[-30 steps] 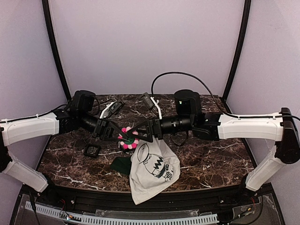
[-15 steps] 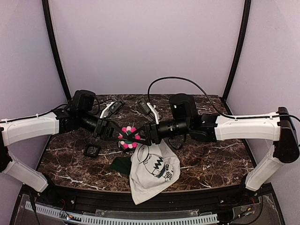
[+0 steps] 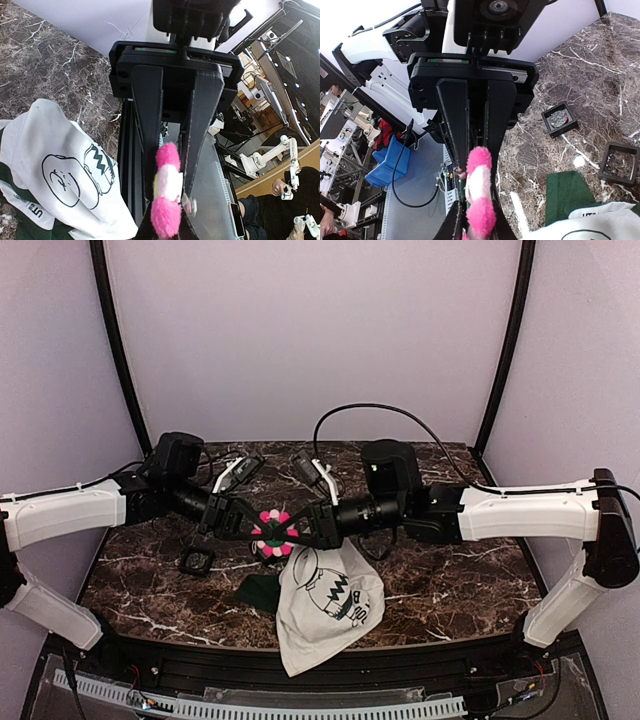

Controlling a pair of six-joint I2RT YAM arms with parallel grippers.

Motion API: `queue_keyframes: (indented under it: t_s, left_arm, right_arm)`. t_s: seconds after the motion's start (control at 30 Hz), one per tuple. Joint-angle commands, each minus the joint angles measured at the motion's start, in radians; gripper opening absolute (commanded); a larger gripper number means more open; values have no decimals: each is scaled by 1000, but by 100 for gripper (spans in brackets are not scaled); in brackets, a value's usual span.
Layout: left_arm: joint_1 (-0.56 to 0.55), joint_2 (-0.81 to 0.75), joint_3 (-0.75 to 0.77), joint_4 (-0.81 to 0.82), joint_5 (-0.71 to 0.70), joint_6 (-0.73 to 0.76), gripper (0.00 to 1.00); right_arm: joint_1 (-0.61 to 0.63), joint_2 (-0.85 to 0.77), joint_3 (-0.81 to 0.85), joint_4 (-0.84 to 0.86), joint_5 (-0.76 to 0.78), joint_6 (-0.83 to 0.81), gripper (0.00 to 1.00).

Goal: Remove the brooch from the garment
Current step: Pass from the left arm to the right

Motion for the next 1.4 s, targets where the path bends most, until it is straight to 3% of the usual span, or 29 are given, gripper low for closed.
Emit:
queue_keyframes:
  t_s: [0.0,0.1,0.23,0.4,0.5,0.7,0.9,1.0,1.2,1.37]
  left_arm:
    - [-5,-13,26,-3,8,7,1]
    - [-5,-15,26,-1,3,8,1]
    - [-5,-17,26,18,-4,-5,6]
    - [-4,-34,-5,123,-9,-85,36]
    - [-4,-40,-34,226,-12,-140,45]
    - [-4,-34,-52,290,-3,-191,41]
    - [-4,-40,-55,295,3,-195,59]
    - [-5,-43,-58,300,2,-198,60]
    - [-5,-42,-61,310,1,-207,42]
    - [-5,-40,-62,317,-1,-213,40]
  right_arm:
    - [-1,7,-31,60,17,17,8]
    - [-5,-2,-48,84,7,31,0]
    - [-8,-16,-69,129,-6,48,0]
    - [-14,-28,-105,194,-17,77,0]
    - [-15,-30,-116,225,-29,90,0]
    - [-15,-39,-122,244,-31,99,0]
    - [-21,-66,-157,320,-23,137,0]
    - [-24,-76,-177,363,-27,157,0]
    - [-25,-76,-175,380,-39,166,0]
    - [-27,-63,-166,373,-43,165,0]
